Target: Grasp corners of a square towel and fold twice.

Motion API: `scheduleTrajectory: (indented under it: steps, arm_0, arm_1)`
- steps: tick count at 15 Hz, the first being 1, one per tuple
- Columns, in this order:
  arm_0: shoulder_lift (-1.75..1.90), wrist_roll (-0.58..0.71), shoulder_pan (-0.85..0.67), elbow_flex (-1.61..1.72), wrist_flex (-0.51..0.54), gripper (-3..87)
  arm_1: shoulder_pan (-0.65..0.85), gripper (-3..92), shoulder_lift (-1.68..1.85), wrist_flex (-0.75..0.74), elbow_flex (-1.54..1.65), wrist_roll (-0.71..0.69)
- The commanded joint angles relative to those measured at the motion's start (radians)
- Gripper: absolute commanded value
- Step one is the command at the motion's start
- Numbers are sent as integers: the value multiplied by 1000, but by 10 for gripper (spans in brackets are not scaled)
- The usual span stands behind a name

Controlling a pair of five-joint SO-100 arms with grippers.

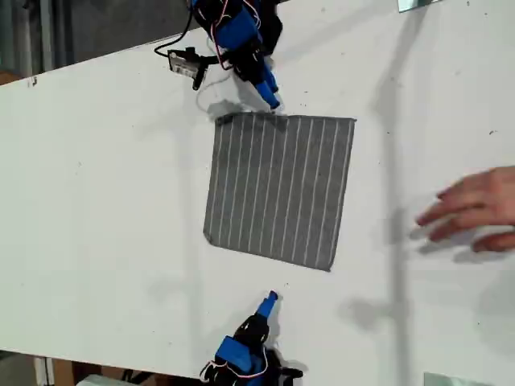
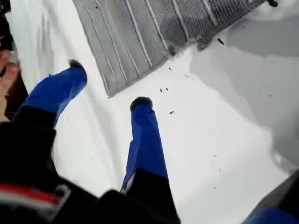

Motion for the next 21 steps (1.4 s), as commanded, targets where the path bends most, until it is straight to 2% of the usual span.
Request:
scheduleTrajectory:
  steps: [1,2,3,4,5,9,12,13,15,16,17,19,20,21]
  arm_0:
    - [6,-351,-120,6,-9,123]
    - [6,-445,-150,5,-9,136]
    - [6,-520,-155,3,-9,199]
    - [6,-545,-155,3,-5,200]
    - [6,-511,-143,3,-5,199]
    - [8,-532,-107,6,-37,200]
    - [8,-492,-97,6,-35,200]
    - [8,-485,-94,6,-35,178]
    - [8,-517,-100,6,-21,108]
    - [8,-500,-120,6,-15,107]
    - [8,-465,-144,6,-14,107]
    - [8,-457,-150,6,-12,107]
    - [8,-459,-144,6,-12,137]
    - [8,-460,-115,6,-17,178]
  arm_1:
    - [367,236,0,84,-67,-38]
    - [367,236,0,84,-67,-38]
    - [367,236,0,84,-67,-38]
    - [367,236,0,84,-67,-38]
    - [367,236,0,84,-67,-38]
    - [367,236,0,84,-67,-38]
    - [367,236,0,84,-67,-38]
    - [367,236,0,84,-67,-38]
    - [520,215,0,86,-71,-44]
    - [558,240,0,87,-72,-44]
    - [495,316,0,91,-80,-46]
    - [420,275,0,84,-71,-28]
    - [388,273,0,66,-66,15]
    - [362,214,0,52,-72,-20]
